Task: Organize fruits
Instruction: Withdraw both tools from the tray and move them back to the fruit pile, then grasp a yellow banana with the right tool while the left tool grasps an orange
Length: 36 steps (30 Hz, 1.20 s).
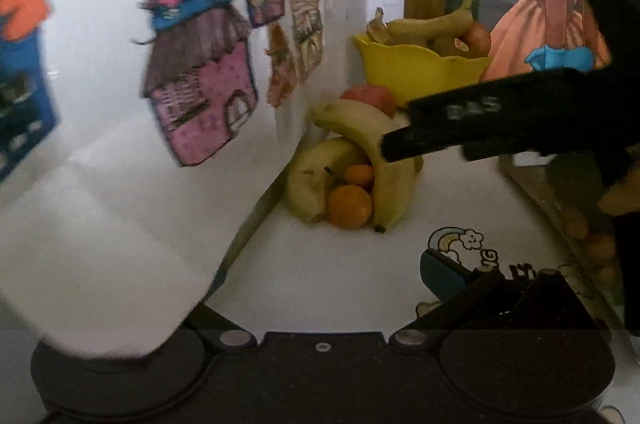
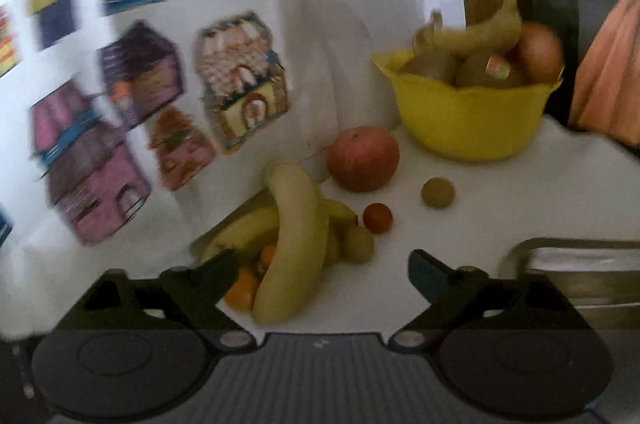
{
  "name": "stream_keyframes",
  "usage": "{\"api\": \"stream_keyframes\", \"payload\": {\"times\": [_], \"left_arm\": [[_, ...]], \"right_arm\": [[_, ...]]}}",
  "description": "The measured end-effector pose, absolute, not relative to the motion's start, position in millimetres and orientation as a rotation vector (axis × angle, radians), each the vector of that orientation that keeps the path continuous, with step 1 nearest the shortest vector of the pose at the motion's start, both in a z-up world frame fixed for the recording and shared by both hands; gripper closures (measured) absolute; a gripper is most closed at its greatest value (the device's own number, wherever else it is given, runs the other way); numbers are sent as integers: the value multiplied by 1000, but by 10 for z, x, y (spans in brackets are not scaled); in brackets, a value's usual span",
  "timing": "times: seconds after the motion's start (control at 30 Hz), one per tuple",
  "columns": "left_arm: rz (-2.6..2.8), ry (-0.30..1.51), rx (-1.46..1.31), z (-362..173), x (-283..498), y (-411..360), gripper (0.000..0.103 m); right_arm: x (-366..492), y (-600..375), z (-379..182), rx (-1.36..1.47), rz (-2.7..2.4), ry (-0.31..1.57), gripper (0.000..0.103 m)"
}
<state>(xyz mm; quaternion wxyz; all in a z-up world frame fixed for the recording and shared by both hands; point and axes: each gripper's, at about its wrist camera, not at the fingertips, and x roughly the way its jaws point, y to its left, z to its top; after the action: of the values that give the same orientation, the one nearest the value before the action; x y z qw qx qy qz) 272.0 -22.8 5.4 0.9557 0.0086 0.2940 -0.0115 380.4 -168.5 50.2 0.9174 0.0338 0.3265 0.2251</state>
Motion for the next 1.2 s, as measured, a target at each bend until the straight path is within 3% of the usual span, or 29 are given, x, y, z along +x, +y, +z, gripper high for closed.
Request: {"api": "stream_keyframes", "payload": {"times": [0.17,0.3,0.4,0.47,0.53,0.63,0.83,0.93,1.2], "left_arm": [[-35,575,37,19,2861,-260,2],[-57,553,41,11,2928,-286,8],[-57,541,52,14,2964,-312,14],[-60,520,69,27,2965,-338,16],[-76,513,92,36,2990,-372,21],[-79,512,112,36,3020,-419,24],[-88,513,157,51,3120,-504,31],[-107,518,170,53,3144,-525,44],[-160,518,227,30,3173,-592,45]], "right_arm": [[4115,-1587,328,124,525,751,23],[4199,-1508,252,117,539,761,26],[4255,-1517,181,149,539,788,34],[4262,-1552,161,179,557,780,45],[4268,-1598,141,226,569,789,49],[4219,-1693,161,259,567,772,67],[4109,-1909,165,267,539,802,67],[3983,-2043,184,277,539,811,67],[3857,-2199,189,291,545,806,67]]}}
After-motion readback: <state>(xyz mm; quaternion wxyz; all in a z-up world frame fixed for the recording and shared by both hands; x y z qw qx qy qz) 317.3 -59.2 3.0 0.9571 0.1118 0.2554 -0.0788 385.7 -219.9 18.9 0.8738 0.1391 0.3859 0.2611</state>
